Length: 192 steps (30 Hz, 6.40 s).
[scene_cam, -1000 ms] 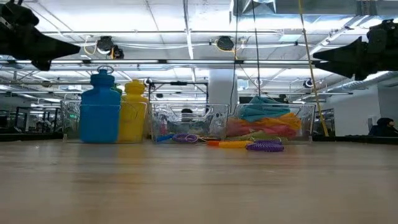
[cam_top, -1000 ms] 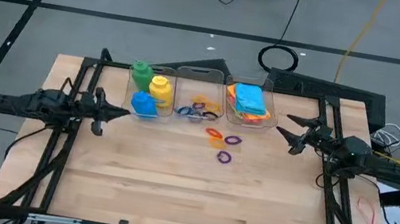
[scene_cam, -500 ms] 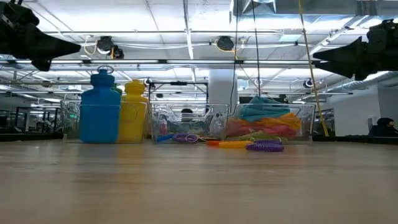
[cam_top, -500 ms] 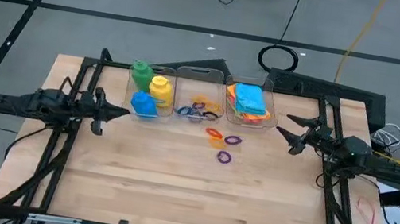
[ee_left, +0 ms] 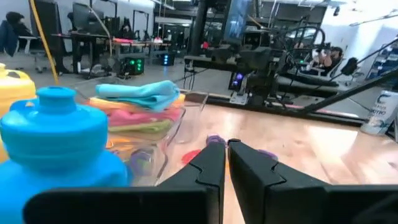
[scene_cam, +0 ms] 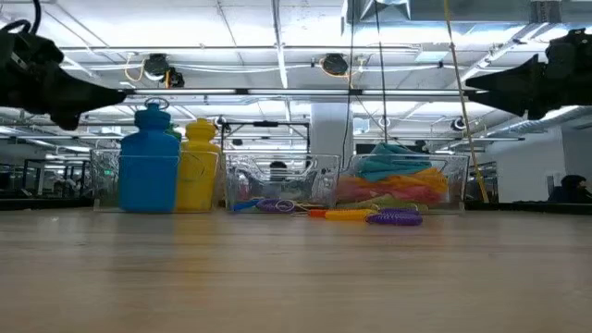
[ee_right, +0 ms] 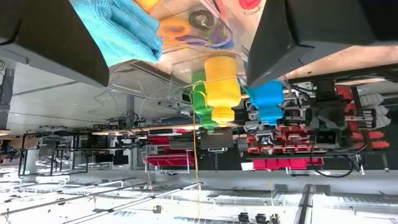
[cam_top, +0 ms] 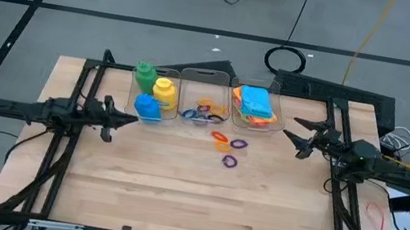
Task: Pick & Place Sports Items
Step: Put the purple wrist coil into the middle transparent container
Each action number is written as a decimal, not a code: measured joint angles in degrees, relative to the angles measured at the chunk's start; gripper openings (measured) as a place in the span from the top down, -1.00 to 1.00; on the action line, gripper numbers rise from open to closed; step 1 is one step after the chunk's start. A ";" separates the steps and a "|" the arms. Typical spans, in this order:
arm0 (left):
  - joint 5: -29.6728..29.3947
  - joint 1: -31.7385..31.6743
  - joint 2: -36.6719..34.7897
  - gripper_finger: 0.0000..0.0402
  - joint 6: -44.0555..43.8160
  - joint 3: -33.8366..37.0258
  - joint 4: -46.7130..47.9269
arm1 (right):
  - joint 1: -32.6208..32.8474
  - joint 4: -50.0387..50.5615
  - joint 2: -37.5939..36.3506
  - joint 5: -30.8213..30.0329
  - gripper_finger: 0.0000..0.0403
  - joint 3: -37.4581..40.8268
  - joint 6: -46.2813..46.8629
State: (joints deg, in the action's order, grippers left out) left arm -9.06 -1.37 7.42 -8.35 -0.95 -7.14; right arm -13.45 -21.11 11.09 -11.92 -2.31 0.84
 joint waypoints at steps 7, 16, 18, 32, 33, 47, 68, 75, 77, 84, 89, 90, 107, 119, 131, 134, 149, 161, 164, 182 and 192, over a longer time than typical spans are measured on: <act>-2.23 -0.09 0.00 0.89 2.64 -0.02 2.06 | 0.02 0.01 0.00 0.00 -0.44 -0.01 0.00; -10.58 -0.11 0.44 0.89 1.01 -0.02 3.19 | 0.00 0.01 0.00 0.00 -0.44 -0.01 -0.02; -10.57 -0.11 0.44 0.89 2.01 -0.04 3.17 | 0.01 -0.01 0.02 0.00 -0.44 -0.01 0.00; -10.56 -0.11 0.44 0.89 3.73 -0.07 3.08 | 0.01 -0.04 0.00 0.00 -0.44 -0.01 0.31; -10.57 -0.11 0.44 0.89 3.70 -0.07 3.08 | 0.02 -0.15 0.00 0.01 -0.44 -0.02 1.31; -10.56 -0.11 0.44 0.89 3.59 -0.07 3.04 | -0.04 -2.93 0.94 -3.11 -0.44 0.01 28.64; -10.56 -0.11 0.44 0.89 3.62 -0.09 3.02 | 0.02 -1.38 7.02 -6.26 -0.44 0.01 32.23; -10.56 -0.11 0.44 0.89 3.62 -0.09 3.04 | 1.04 -10.79 9.81 18.97 -0.37 -0.04 31.46; -10.56 -0.11 0.44 0.89 3.62 -0.09 3.04 | 2.75 -15.53 11.54 21.36 -0.27 0.00 29.85; -10.56 -0.11 0.45 0.89 3.62 -0.09 3.04 | 13.87 -25.73 21.52 15.30 0.36 0.03 21.87; -10.56 -0.11 0.44 0.89 3.63 -0.09 3.04 | 20.75 -31.60 30.79 10.41 0.90 -0.37 20.18; -10.56 -0.11 0.44 0.89 3.62 -0.09 3.04 | 21.54 -32.93 32.50 10.39 0.98 -0.83 19.43; -10.54 -0.11 0.46 0.89 3.63 -0.09 3.04 | 19.90 -8.61 67.03 5.92 0.99 -32.79 6.85; -10.54 -0.11 0.46 0.89 3.63 -0.09 3.04 | 13.81 -8.61 88.45 -1.55 1.00 -42.86 -3.57; -10.54 -0.11 0.46 0.89 3.62 -0.09 3.04 | 13.90 -9.09 93.75 -13.79 1.00 -43.18 -14.22; -10.54 -0.11 0.46 0.89 3.62 -0.09 3.04 | 13.90 -8.97 93.74 -13.62 1.00 -43.18 -16.02; -10.54 -0.11 0.46 0.89 3.62 -0.09 3.04 | 14.32 -0.78 93.70 -13.48 1.00 -43.18 -15.67; -10.54 -0.11 0.46 0.89 3.62 -0.09 3.04 | 18.18 6.24 93.53 -13.77 1.00 -43.33 -15.11; -10.54 -0.11 0.46 0.89 3.62 -0.09 3.04 | 20.46 6.22 93.53 -13.56 1.00 -43.33 -16.46; -10.54 -0.11 0.44 0.89 3.62 -0.09 3.04 | 27.88 -4.72 93.90 -19.18 1.00 -42.94 -23.23; -10.54 -0.11 0.45 0.89 3.63 -0.09 3.04 | 19.76 -9.64 93.85 -16.14 1.00 -43.07 -19.55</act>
State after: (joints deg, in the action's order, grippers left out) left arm -19.59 -1.48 7.87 -4.72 -1.04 -4.10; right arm 6.30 -30.75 104.95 -28.06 -45.39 -18.70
